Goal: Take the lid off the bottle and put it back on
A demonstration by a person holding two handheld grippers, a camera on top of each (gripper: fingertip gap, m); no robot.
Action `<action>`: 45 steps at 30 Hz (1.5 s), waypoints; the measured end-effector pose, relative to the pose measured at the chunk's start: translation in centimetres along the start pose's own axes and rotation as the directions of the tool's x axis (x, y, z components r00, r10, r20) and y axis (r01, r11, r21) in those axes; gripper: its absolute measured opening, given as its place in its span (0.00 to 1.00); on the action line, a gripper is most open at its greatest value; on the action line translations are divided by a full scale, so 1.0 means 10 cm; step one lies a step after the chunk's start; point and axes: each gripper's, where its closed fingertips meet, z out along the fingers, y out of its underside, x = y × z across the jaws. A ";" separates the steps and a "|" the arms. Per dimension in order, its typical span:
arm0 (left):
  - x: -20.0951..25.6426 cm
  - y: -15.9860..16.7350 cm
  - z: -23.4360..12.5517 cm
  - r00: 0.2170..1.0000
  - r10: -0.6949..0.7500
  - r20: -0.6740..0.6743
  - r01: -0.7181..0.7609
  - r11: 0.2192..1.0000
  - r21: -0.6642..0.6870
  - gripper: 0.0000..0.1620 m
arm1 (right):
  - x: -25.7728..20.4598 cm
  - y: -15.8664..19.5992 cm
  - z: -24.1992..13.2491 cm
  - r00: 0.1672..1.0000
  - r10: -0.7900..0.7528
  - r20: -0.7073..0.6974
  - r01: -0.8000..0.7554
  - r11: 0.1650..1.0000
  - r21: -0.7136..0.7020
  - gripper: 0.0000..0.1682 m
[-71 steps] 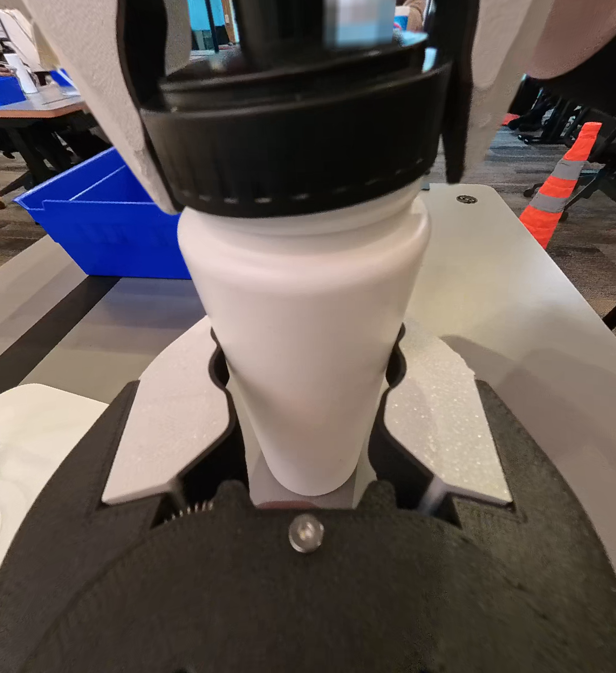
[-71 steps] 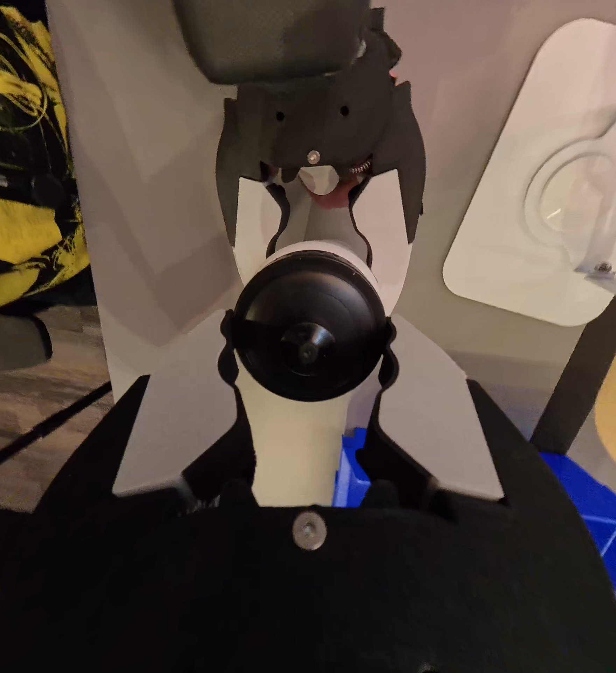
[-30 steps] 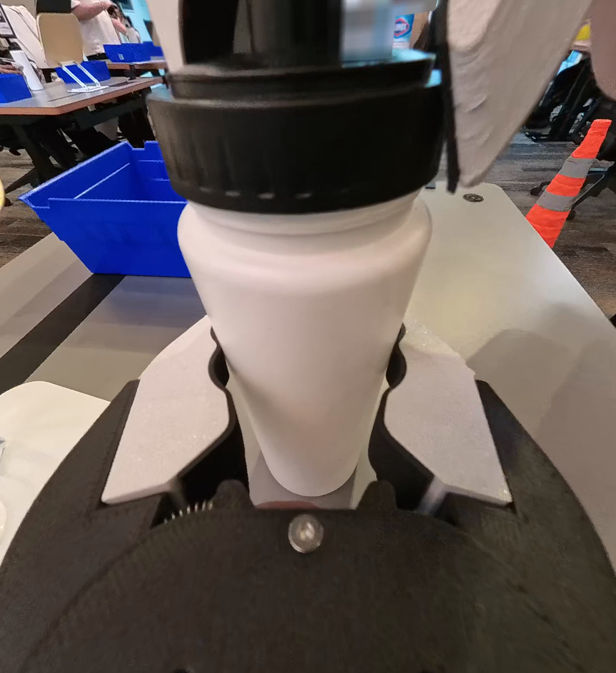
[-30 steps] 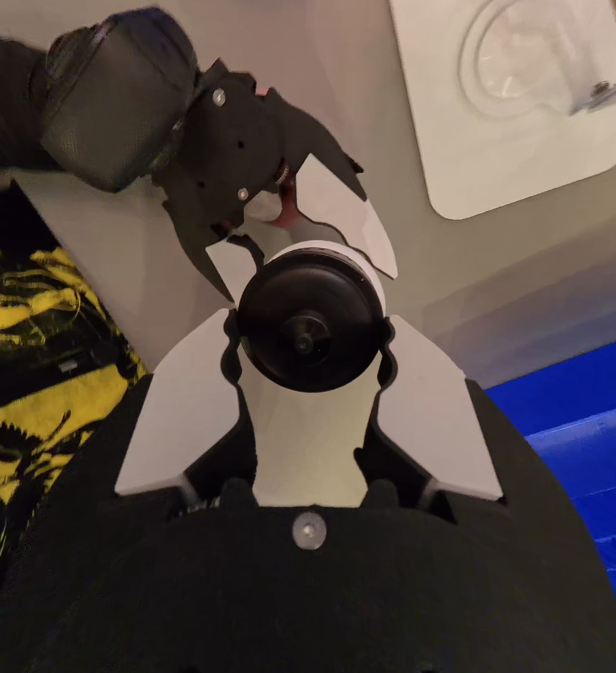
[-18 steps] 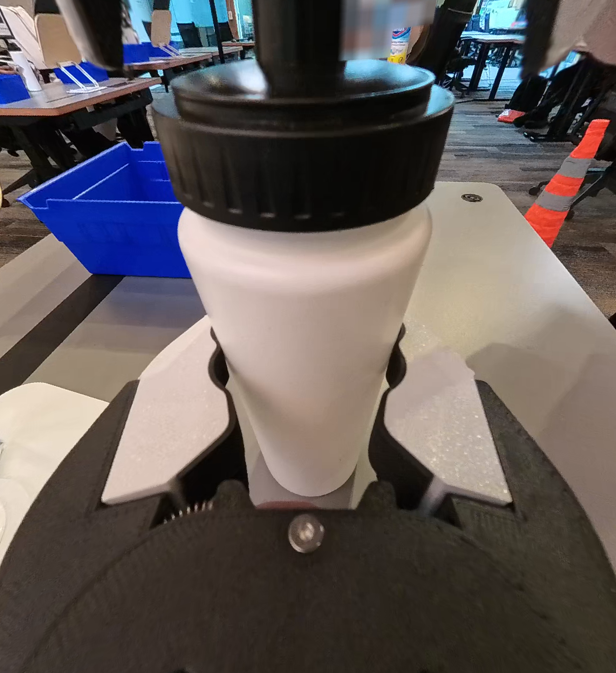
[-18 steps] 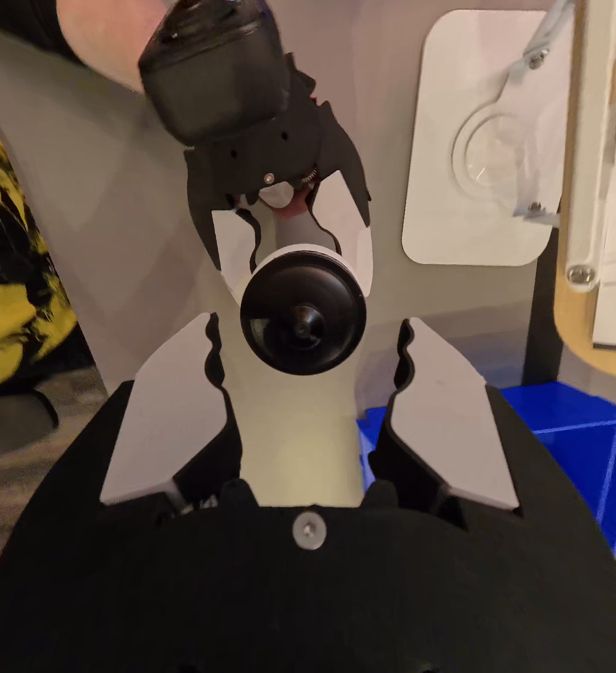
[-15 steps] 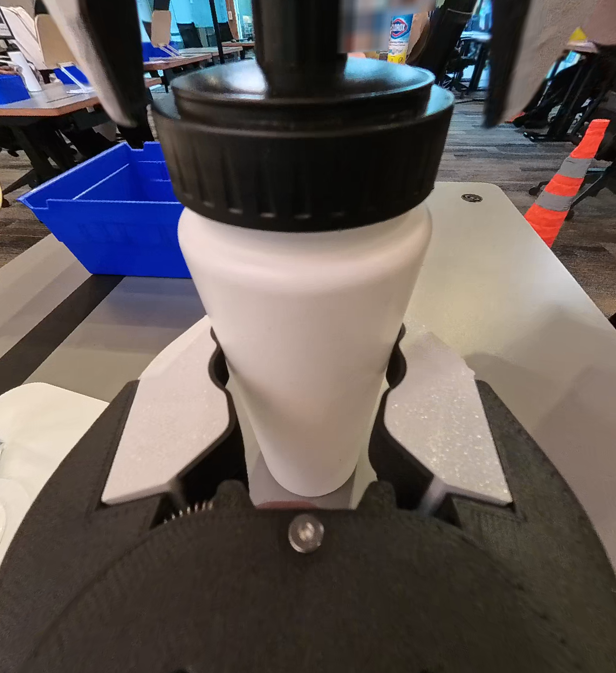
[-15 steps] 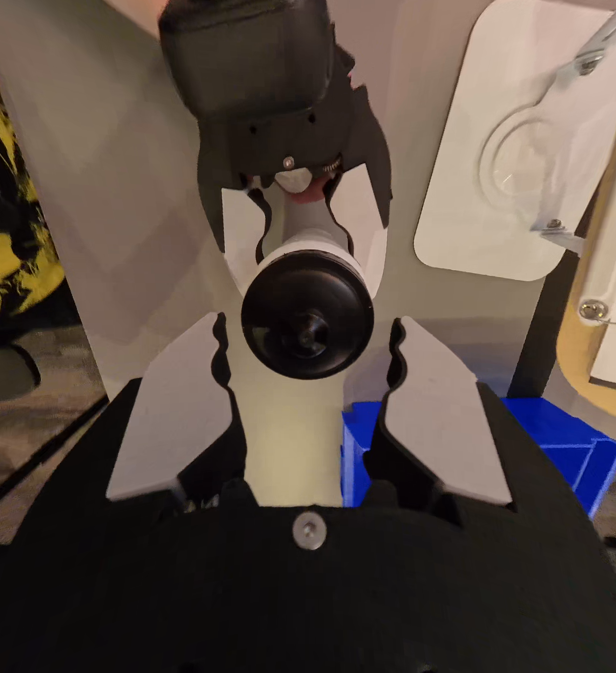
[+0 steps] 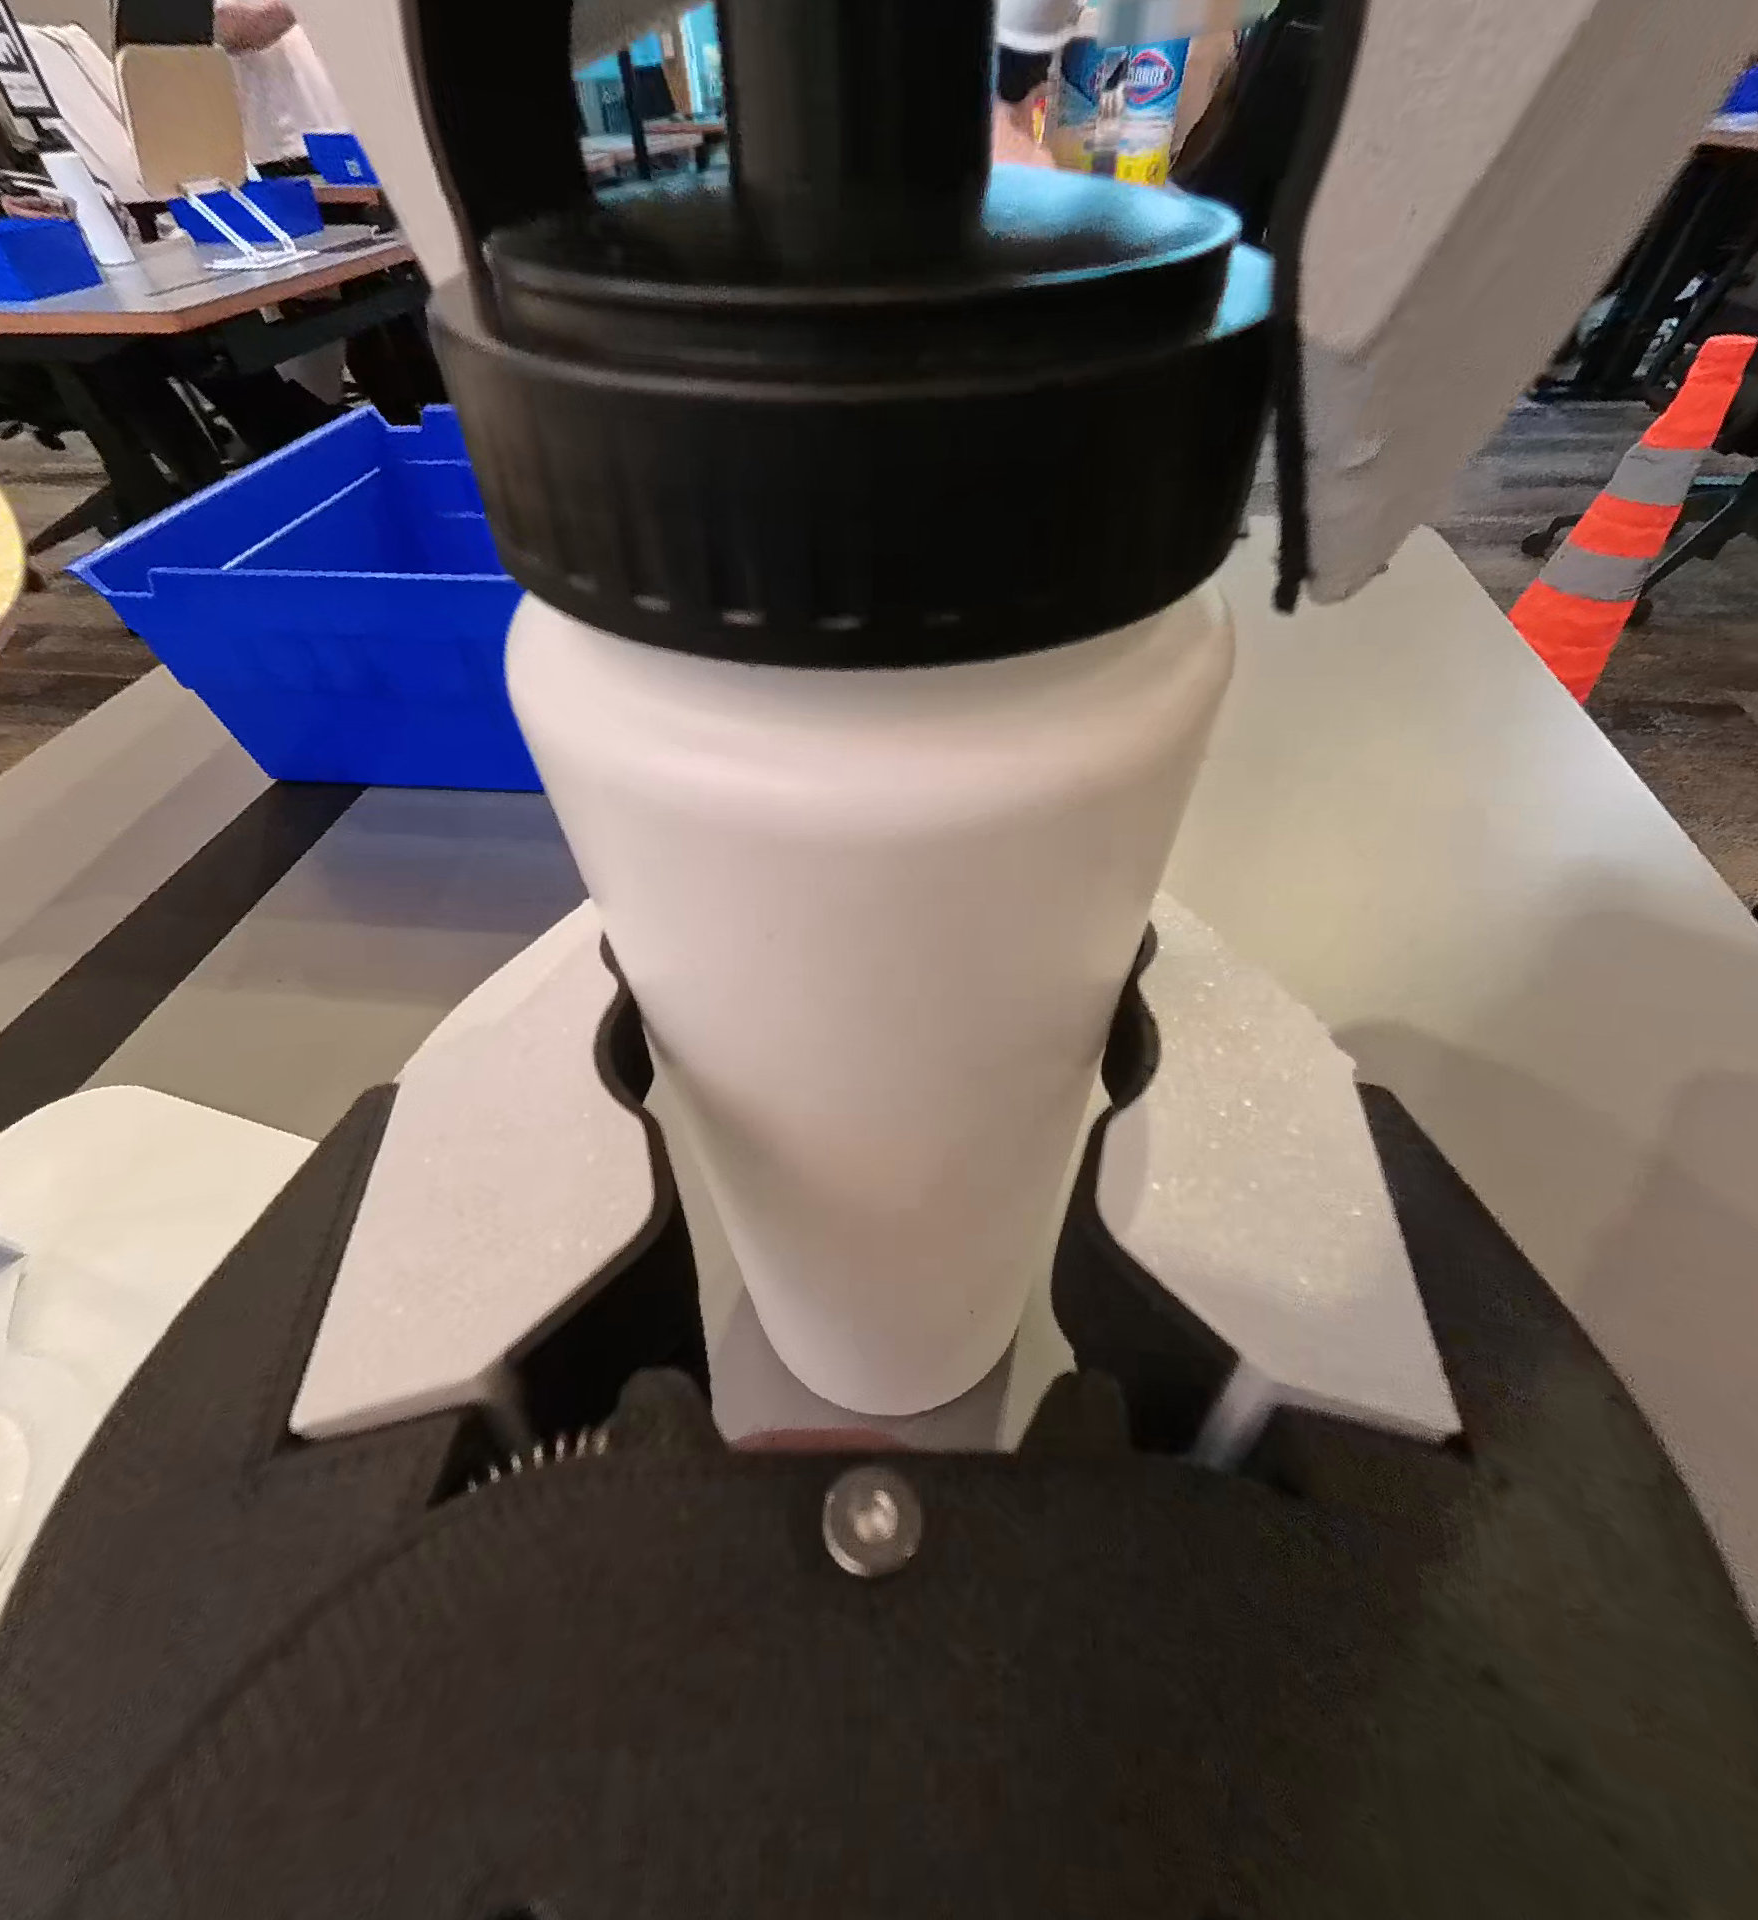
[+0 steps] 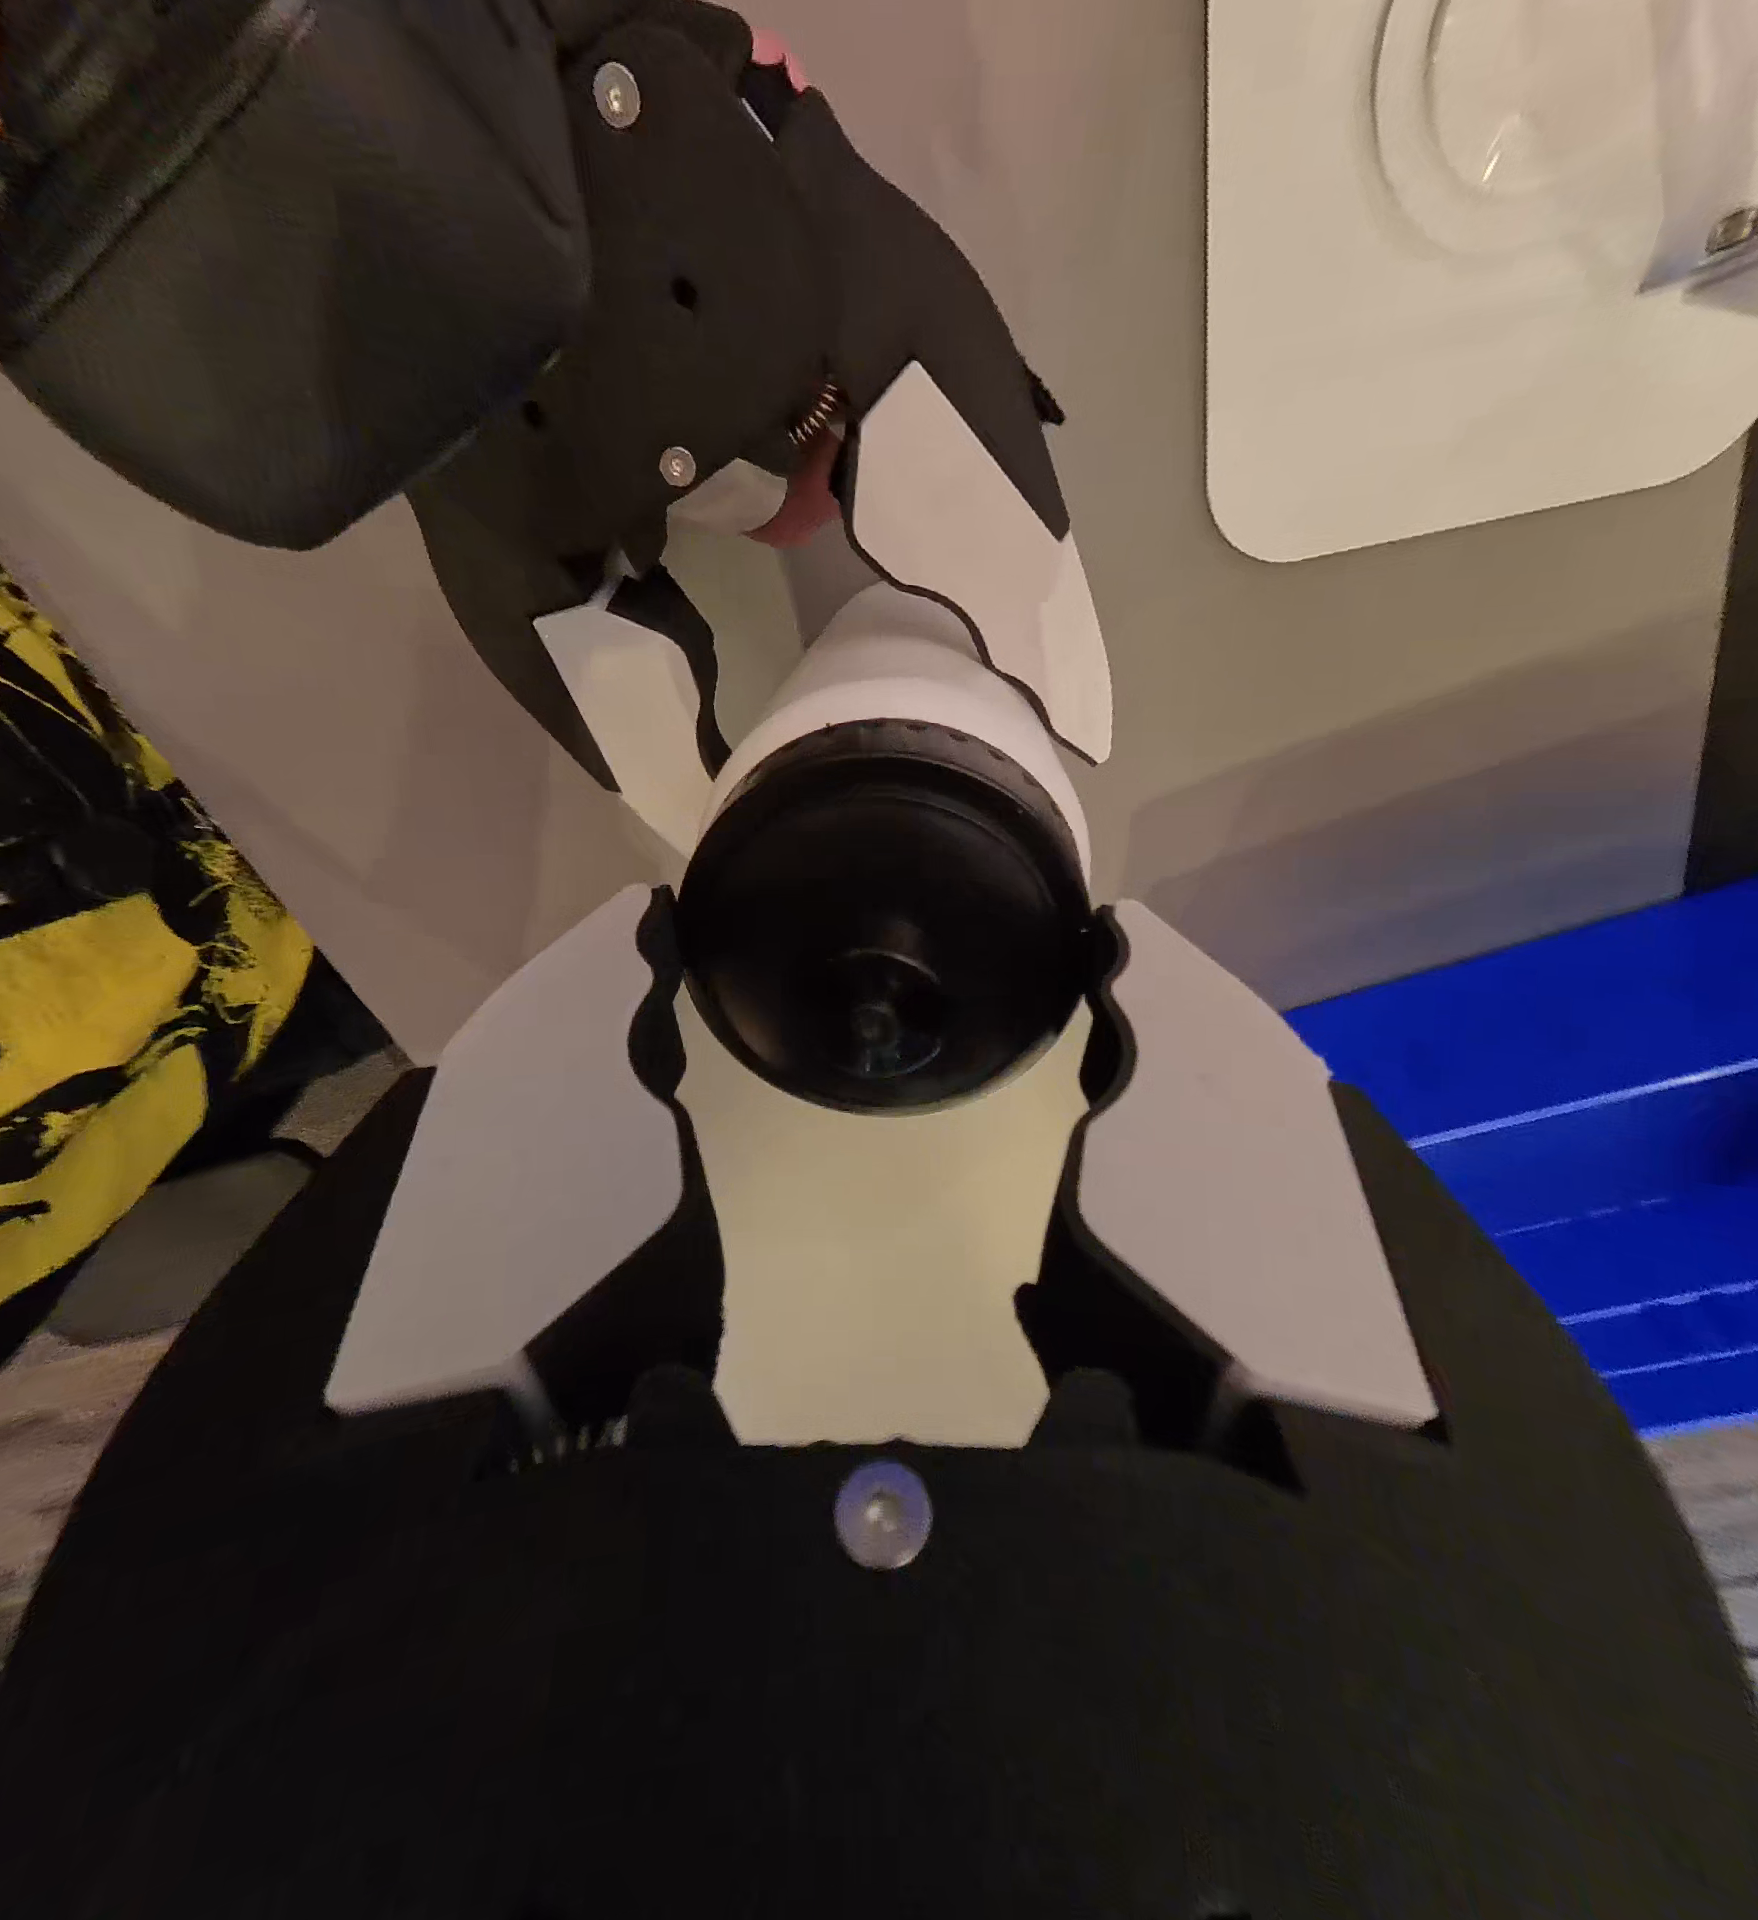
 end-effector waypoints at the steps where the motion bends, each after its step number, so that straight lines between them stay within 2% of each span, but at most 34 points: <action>1: 0.00 0.00 0.00 1.000 -0.002 0.000 0.002 1.000 0.000 0.53 | 0.00 0.00 0.00 0.999 -0.034 -0.008 0.034 0.999 0.005 0.46; 2: 0.00 0.00 0.00 1.000 -0.003 0.000 0.003 1.000 0.001 0.53 | -0.01 -0.01 0.00 0.997 -0.072 -0.005 0.072 0.997 0.020 0.54; 3: 0.00 0.00 0.00 1.000 -0.003 0.000 0.003 1.000 0.001 0.53 | -0.01 -0.03 -0.02 0.993 -0.117 -0.006 0.117 0.992 0.037 0.58; 5: 0.00 0.00 0.00 1.000 -0.002 0.000 0.002 1.000 0.001 0.53 | 0.00 -0.05 -0.06 0.976 -0.217 -0.019 0.218 0.974 0.061 0.59; 8: 0.00 0.00 0.00 1.000 -0.003 -0.001 0.003 1.000 0.002 0.53 | 0.03 -0.07 -0.11 0.926 -0.374 -0.043 0.376 0.924 0.071 0.57; 11: 0.00 0.00 0.00 1.000 -0.003 -0.004 0.003 1.000 0.003 0.53 | 0.06 -0.05 -0.10 0.896 -0.443 -0.021 0.444 0.895 0.052 0.49; 13: 0.00 0.00 0.00 1.000 -0.002 -0.004 0.002 1.000 0.004 0.53 | 0.00 -0.04 -0.08 0.889 -0.458 0.031 0.456 0.888 0.054 0.42; 15: 0.00 0.00 0.00 1.000 -0.002 -0.004 0.002 1.000 0.004 0.53 | 0.00 -0.04 -0.08 0.906 -0.422 0.033 0.420 0.906 0.054 0.42; 18: -0.01 0.00 0.00 1.000 -0.010 -0.003 0.010 1.000 0.007 0.53 | 0.01 -0.04 -0.09 0.979 -0.196 0.054 0.193 0.979 0.058 0.42; 21: -0.01 0.00 0.00 1.000 -0.010 -0.006 0.010 1.000 0.009 0.53 | 0.01 -0.05 -0.08 0.999 -0.020 0.046 0.016 0.996 0.086 0.42; 24: 0.01 0.00 0.01 1.000 -0.002 -0.004 0.002 1.000 0.004 0.53 | 0.00 -0.01 -0.08 0.998 -0.064 0.019 0.063 0.995 0.076 0.42; 27: 0.01 0.00 0.01 1.000 -0.002 -0.005 0.002 1.000 0.005 0.53 | -0.02 0.03 -0.08 0.979 -0.206 -0.001 0.205 0.977 0.059 0.50; 30: 0.01 0.00 0.01 1.000 -0.003 -0.005 0.003 1.000 0.006 0.53 | 0.01 0.02 -0.08 0.936 -0.351 -0.039 0.352 0.935 0.041 0.52; 34: 0.01 0.00 0.01 1.000 -0.003 -0.006 0.003 1.000 0.008 0.53 | 0.01 -0.01 -0.07 0.896 -0.443 -0.021 0.444 0.895 0.033 0.42; 38: 0.01 0.00 0.01 1.000 -0.004 -0.008 0.004 1.000 0.009 0.53 | 0.01 0.00 -0.06 0.926 -0.378 0.012 0.377 0.925 0.034 0.43; 41: 0.00 -0.01 0.01 1.000 -0.014 -0.007 0.014 1.000 0.013 0.53 | 0.01 0.00 -0.05 0.987 -0.158 0.037 0.157 0.987 0.043 0.43; 43: 0.01 0.00 0.01 1.000 -0.012 -0.014 0.012 1.000 0.012 0.53 | 0.01 0.00 -0.05 0.999 0.008 0.043 -0.010 0.998 0.062 0.43; 45: 0.02 0.00 0.01 1.000 -0.008 -0.011 0.008 1.000 0.011 0.53 | 0.00 0.00 -0.05 0.998 0.054 0.024 -0.056 0.995 0.083 0.43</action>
